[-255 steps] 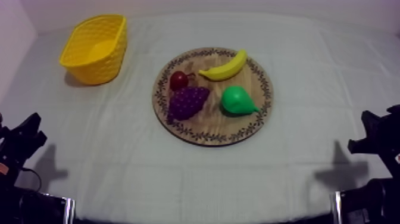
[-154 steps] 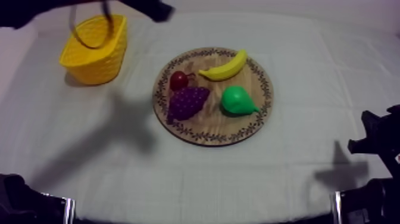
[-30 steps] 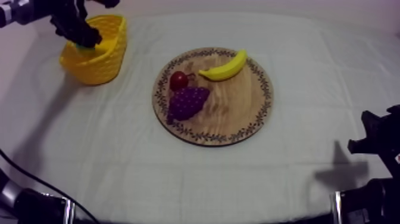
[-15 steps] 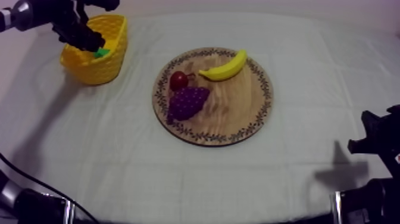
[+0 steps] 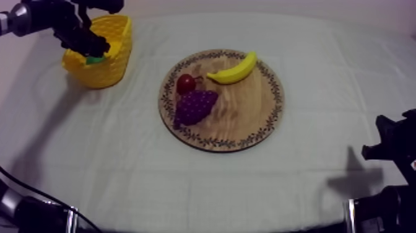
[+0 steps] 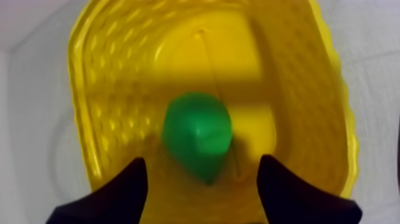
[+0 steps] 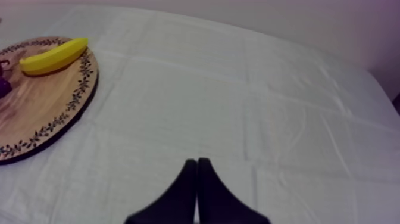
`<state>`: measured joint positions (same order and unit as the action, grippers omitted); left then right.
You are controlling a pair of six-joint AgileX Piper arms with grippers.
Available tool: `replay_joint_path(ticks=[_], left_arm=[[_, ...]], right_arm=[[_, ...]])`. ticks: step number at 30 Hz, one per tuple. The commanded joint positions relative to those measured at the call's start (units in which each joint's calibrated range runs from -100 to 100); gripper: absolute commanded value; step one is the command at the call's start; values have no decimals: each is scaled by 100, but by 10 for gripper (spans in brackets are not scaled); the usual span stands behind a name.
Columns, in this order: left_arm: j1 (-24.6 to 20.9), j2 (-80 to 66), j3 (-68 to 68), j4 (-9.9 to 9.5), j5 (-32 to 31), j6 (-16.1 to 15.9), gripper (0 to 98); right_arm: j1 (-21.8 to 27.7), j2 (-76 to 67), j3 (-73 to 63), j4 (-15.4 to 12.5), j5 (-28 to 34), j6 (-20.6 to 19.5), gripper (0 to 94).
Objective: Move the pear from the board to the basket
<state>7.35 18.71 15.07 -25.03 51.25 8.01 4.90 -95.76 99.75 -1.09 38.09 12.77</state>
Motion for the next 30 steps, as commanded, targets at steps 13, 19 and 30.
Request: replay_joint_path(ticks=[13, 19, 30], left_arm=[[123, -3021, 2065, 334, -1214, 923, 56], [115, -5340, 4168, 350, -2407, 1340, 7], [-548, -10505, 7599, 2161, -1866, -104, 0]], right_arm=[[0, 1, 3, -1, -3, 0, 3], [0, 1, 3, -1, -3, 2, 3], [0, 1, 3, -1, -3, 1, 3]])
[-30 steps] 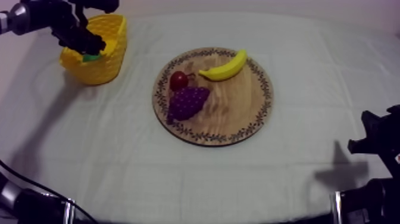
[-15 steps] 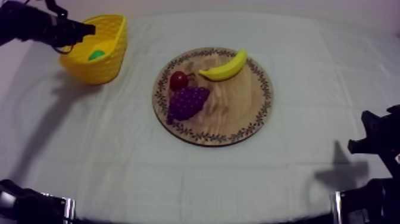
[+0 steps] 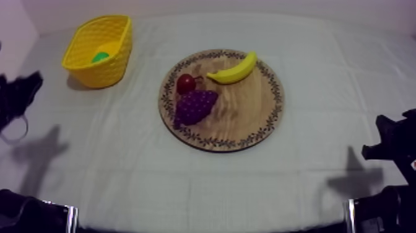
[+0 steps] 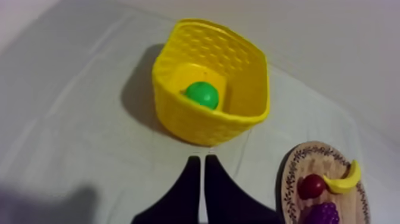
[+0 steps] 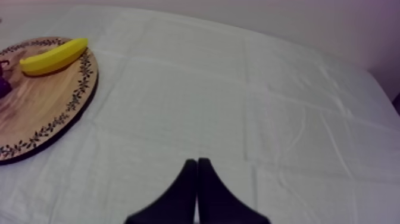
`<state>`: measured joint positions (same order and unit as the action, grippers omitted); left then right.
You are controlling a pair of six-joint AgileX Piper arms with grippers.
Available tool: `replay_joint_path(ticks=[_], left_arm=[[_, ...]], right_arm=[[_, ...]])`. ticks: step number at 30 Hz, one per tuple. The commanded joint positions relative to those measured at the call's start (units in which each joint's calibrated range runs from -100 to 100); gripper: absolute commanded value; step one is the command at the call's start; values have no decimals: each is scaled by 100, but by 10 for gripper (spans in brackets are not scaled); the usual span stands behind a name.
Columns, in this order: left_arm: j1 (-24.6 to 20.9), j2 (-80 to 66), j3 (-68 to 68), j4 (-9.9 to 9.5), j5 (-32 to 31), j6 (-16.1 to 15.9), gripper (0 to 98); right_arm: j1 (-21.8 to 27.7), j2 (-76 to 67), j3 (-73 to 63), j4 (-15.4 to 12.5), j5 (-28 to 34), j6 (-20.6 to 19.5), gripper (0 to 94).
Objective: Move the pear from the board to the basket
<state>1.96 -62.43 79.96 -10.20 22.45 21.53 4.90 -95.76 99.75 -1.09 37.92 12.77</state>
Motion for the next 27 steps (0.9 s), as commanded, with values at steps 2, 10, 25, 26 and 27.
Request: replay_joint_path(ticks=[2, 10, 25, 26, 27], left_arm=[[21, -2849, 1430, 822, 1288, -1627, 0], [118, -3692, 1672, 866, 1926, -1961, 9], [126, -3757, 1976, 818, 840, -1012, 1], [126, -3757, 1977, 818, 834, -1008, 1], [126, -3757, 1979, 818, 829, -1005, 1]], right_arm=[[0, 1, 3, -1, 14, 1, 3], [0, 1, 3, -1, 14, 3, 3], [0, 1, 3, -1, 14, 2, 3], [0, 1, 3, -1, 14, 1, 3], [0, 1, 3, -1, 14, 1, 3]])
